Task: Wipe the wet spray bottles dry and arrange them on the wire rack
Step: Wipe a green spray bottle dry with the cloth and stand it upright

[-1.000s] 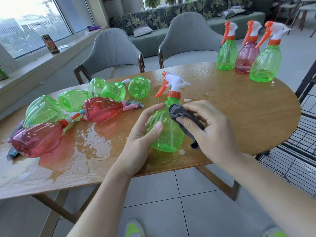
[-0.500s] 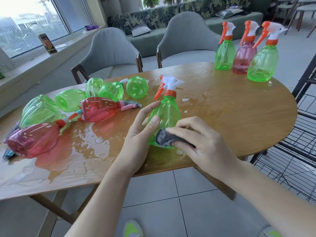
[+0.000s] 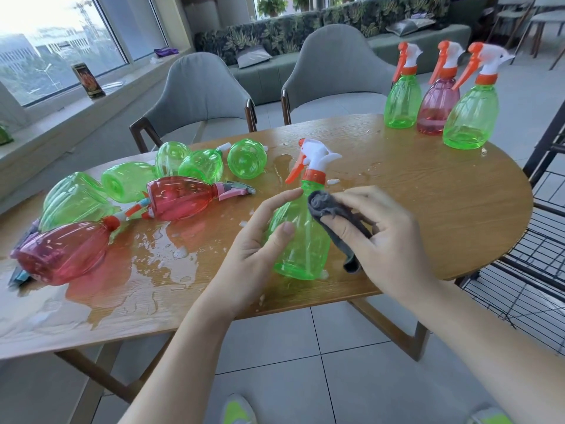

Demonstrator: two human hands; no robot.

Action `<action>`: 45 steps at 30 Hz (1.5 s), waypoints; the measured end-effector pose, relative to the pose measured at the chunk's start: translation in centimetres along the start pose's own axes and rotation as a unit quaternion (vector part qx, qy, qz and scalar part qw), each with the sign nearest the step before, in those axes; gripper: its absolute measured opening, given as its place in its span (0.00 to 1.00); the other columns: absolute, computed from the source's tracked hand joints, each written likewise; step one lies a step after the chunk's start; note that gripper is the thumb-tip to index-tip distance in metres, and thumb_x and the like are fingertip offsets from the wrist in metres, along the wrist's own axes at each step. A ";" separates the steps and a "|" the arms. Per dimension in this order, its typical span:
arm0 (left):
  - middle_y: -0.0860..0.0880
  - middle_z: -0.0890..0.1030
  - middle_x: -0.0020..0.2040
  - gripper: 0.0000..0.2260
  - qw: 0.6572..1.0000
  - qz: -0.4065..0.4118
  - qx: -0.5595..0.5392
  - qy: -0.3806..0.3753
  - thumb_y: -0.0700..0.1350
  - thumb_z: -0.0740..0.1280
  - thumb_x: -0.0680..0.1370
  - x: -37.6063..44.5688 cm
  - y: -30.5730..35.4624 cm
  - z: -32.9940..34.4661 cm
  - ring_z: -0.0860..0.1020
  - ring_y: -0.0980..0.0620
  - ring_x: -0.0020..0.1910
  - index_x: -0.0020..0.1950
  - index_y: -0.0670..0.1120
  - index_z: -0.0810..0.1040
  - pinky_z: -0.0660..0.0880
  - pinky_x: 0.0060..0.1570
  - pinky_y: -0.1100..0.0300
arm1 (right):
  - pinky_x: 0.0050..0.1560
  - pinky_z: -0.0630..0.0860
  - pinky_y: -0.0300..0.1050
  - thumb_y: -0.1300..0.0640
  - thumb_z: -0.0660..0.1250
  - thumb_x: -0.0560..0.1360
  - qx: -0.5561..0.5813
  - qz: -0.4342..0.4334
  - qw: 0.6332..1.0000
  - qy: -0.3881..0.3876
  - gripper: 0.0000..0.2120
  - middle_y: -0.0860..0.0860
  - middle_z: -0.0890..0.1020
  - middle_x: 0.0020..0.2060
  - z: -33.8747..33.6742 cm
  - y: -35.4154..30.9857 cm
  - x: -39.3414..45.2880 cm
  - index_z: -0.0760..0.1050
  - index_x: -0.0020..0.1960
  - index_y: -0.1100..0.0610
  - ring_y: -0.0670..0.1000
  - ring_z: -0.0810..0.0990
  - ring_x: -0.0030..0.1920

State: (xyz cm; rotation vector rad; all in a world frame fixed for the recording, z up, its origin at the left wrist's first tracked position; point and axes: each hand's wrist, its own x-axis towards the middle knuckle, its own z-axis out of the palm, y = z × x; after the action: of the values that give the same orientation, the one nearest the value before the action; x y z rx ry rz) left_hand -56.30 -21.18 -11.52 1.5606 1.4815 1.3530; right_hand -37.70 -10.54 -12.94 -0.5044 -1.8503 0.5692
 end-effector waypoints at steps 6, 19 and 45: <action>0.60 0.78 0.72 0.16 1.000 0.000 0.026 0.012 0.50 0.61 0.86 -0.2 0.3 -0.1 0.73 0.54 0.76 0.73 0.62 0.76 0.68 0.77 0.36 | 0.52 0.79 0.42 0.56 0.73 0.78 0.008 0.000 1.000 -0.008 0.11 0.49 0.83 0.51 -0.3 -0.3 0.6 0.84 0.60 0.55 0.45 0.82 0.53; 0.51 0.77 0.75 0.18 0.996 -0.034 -0.057 0.056 0.60 0.65 0.84 0.6 -0.5 0.1 0.73 0.46 0.77 0.74 0.64 0.76 0.65 0.78 0.34 | 0.59 0.71 0.33 0.56 0.69 0.80 -0.043 -0.153 0.979 -0.123 0.13 0.55 0.81 0.51 0.9 -0.7 -2.2 0.83 0.59 0.63 0.49 0.79 0.52; 0.56 0.80 0.69 0.16 0.998 -0.024 -0.062 -0.007 0.52 0.66 0.84 0.1 -0.5 -0.8 0.73 0.41 0.75 0.71 0.62 0.79 0.62 0.77 0.28 | 0.52 0.83 0.52 0.55 0.73 0.77 0.059 0.069 0.995 0.034 0.08 0.43 0.86 0.50 -0.1 0.1 0.5 0.83 0.56 0.49 0.45 0.86 0.50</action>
State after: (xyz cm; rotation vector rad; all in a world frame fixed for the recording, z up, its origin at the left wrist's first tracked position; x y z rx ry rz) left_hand -57.20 -21.12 -11.67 1.4463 1.3908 1.3762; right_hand -37.79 -10.13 -12.65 -0.5689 -1.7143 0.7415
